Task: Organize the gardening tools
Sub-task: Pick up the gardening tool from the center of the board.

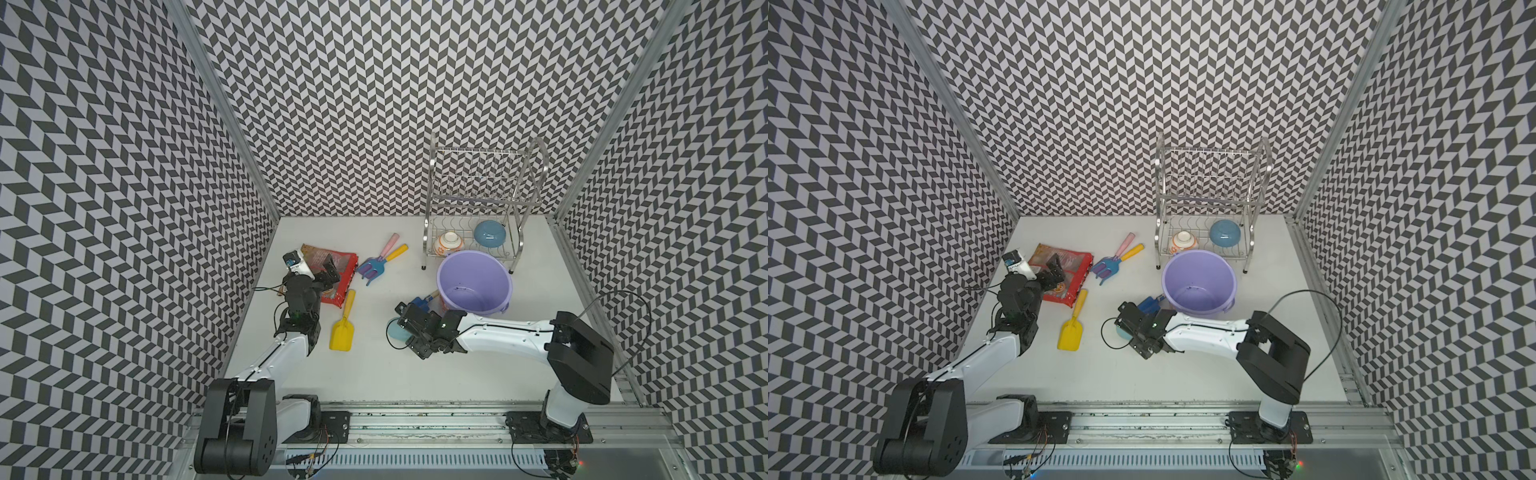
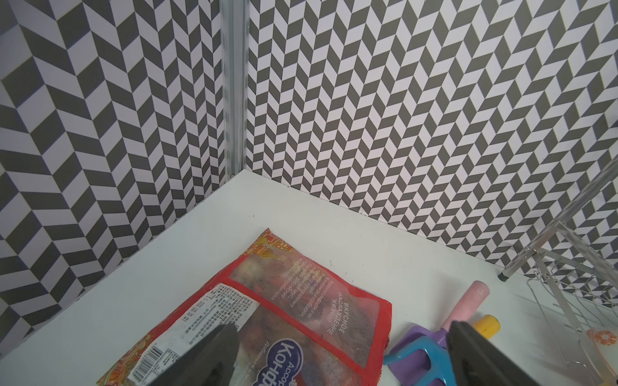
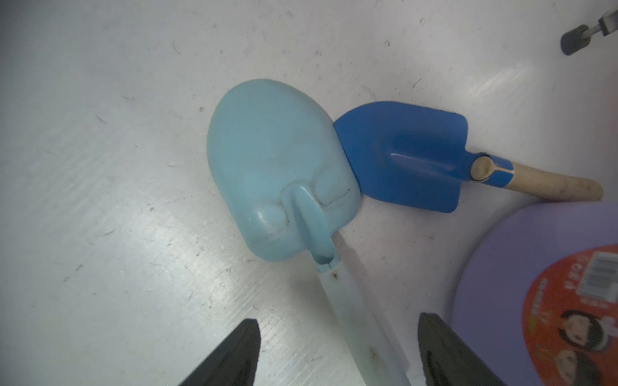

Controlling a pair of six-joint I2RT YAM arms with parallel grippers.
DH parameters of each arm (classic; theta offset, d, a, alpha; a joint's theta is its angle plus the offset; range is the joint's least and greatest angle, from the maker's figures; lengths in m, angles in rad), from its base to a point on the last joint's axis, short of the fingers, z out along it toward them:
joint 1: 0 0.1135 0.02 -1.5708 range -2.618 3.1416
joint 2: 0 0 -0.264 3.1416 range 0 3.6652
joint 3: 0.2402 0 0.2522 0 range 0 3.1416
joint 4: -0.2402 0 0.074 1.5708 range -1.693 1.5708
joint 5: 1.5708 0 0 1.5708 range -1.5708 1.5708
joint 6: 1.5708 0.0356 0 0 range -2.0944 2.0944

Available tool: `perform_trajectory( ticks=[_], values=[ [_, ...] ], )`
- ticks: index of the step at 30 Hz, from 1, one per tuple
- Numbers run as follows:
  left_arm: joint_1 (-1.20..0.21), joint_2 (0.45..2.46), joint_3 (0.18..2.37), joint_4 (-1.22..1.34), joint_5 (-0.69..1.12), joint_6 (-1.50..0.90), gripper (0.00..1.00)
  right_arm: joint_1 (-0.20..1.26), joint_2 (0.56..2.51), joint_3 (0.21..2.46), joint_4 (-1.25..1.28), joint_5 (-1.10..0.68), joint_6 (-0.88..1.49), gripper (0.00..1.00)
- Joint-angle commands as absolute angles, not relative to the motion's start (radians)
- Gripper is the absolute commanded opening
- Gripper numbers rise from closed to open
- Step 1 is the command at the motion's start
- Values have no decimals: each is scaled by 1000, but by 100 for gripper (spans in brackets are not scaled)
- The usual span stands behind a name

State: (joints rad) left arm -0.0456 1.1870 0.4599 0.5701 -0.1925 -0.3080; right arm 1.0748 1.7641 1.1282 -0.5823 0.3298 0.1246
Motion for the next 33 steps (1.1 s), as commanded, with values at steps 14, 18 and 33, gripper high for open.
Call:
perform_trajectory(
  ticks=[14,18,33],
  values=[
    [-45,1177,459,568,-217,-293,100,1049,1858,1150,-571,317,112,62],
    [-44,1178,460,567,-219,-293,100,1024,1871,1156,-554,305,106,57],
    [-44,1179,467,550,-225,-298,100,1016,1932,1215,-518,172,63,38]
  ],
)
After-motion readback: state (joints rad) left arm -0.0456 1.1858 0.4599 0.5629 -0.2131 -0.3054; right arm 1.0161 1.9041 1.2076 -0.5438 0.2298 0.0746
